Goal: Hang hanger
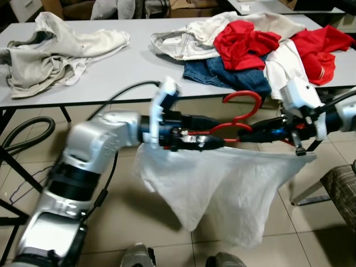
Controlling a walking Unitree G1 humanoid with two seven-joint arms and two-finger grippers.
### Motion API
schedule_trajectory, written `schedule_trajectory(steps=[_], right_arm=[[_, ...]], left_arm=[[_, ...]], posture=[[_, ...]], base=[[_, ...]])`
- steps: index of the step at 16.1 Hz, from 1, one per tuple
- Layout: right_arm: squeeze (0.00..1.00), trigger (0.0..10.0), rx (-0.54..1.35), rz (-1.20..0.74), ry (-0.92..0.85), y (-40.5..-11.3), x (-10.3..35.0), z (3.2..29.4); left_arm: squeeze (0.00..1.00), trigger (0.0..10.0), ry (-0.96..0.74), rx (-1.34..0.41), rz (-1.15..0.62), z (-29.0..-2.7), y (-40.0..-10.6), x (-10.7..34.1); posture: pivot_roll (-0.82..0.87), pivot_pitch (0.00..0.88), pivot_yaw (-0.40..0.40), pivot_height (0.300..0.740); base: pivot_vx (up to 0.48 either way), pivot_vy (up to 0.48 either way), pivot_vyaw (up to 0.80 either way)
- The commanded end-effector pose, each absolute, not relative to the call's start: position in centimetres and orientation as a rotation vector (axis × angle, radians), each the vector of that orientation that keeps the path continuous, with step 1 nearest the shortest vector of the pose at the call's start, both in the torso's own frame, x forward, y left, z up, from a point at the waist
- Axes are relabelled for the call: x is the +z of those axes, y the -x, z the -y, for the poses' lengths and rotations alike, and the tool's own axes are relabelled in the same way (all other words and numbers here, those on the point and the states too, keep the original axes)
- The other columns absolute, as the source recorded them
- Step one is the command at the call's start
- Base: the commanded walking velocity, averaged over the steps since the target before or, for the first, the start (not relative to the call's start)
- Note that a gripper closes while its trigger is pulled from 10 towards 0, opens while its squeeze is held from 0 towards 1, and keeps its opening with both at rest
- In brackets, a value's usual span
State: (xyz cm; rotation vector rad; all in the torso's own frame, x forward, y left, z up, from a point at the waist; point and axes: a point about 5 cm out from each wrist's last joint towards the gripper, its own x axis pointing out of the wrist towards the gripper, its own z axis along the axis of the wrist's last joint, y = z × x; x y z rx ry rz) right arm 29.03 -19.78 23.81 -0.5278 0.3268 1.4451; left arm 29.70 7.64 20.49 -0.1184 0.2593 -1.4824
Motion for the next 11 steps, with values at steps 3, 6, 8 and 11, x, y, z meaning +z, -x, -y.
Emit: schedule_trajectory(steps=[3, 6, 8, 11], right_arm=[[0.0, 0.0, 1.452, -0.29, 0.572, -29.21, 24.33, 19.03], [0.0, 0.0, 1.449, -0.278, 0.581, -29.42, 24.28, 18.72], [0.0, 0.0, 1.448, -0.266, 0.574, -29.47, 24.34, 18.6], [0.0, 0.0, 1.446, -0.251, 0.565, -29.46, 24.45, 18.55]], left_arm=[[0.0, 3.2, 0.1, -1.437, -0.252, -7.26, -30.03, 20.69], [0.0, 0.0, 0.008, -1.433, -0.231, -7.27, -30.09, 20.43], [0.0, 0.0, 0.02, -1.431, -0.225, -7.51, -30.15, 20.45], [0.0, 0.0, -0.021, -1.479, -0.186, -7.1, -29.61, 20.5]], posture=[[-0.11, 0.0, 0.038, 0.74], [-0.11, 0.0, 0.038, 0.74], [-0.11, 0.0, 0.039, 0.74], [-0.11, 0.0, 0.041, 0.74]], base=[[0.0, 0.0, 0.0], [0.0, 0.0, 0.0], [0.0, 0.0, 0.0], [0.0, 0.0, 0.0]])
